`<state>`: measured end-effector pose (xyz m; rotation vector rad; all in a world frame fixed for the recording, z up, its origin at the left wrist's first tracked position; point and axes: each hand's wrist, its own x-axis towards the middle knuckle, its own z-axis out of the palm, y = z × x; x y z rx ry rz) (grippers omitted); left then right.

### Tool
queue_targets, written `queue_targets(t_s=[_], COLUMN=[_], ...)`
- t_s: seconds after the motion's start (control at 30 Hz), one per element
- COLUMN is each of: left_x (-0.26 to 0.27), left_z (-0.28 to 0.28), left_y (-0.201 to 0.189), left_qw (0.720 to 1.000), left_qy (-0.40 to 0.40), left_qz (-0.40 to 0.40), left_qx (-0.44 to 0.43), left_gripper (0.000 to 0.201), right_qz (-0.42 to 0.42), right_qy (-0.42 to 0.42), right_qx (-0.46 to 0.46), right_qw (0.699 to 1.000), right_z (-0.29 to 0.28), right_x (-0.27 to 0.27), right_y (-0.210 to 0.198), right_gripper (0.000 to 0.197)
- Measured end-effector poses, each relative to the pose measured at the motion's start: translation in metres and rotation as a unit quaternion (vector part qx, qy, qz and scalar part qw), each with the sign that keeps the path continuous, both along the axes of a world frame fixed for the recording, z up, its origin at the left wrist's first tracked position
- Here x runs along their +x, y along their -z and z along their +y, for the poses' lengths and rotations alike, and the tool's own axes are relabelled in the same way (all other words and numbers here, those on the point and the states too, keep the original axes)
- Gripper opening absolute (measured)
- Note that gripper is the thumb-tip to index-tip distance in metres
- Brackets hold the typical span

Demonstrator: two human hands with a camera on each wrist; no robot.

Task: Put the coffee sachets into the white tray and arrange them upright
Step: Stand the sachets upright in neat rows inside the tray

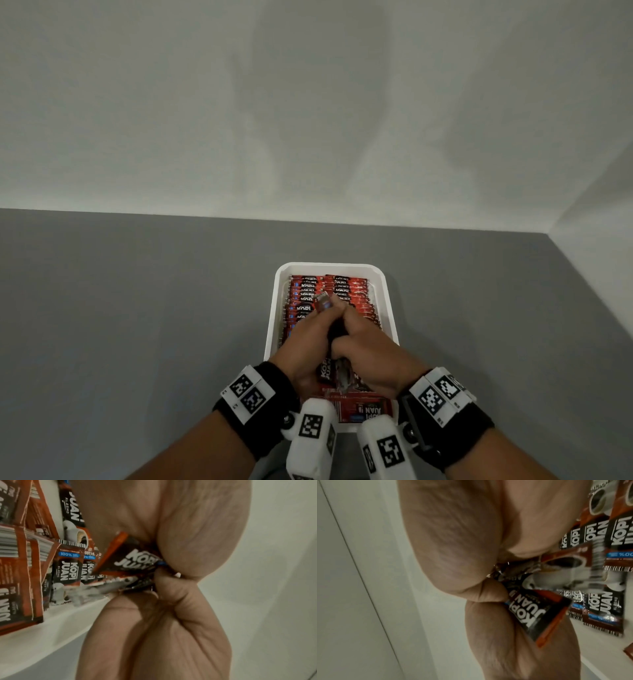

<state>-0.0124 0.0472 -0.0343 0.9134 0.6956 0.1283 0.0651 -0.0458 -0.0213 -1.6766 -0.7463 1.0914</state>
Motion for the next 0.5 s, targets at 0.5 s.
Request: queue_targets(t_s=[0.5], left_x=[0.000], left_z=[0.014], left_y=[-0.018], left_qw=[0.991], left_qy=[-0.070], left_qz=[-0.007], left_qx=[-0.113], left_gripper=[0.017], right_qz=[-0.324], right_qy=[-0.182], right_qx=[-0.003], right_qw=[0.928], right_z=[-0.018], right_x=[0.025], right_y=[-0.023], right_gripper=[0.131])
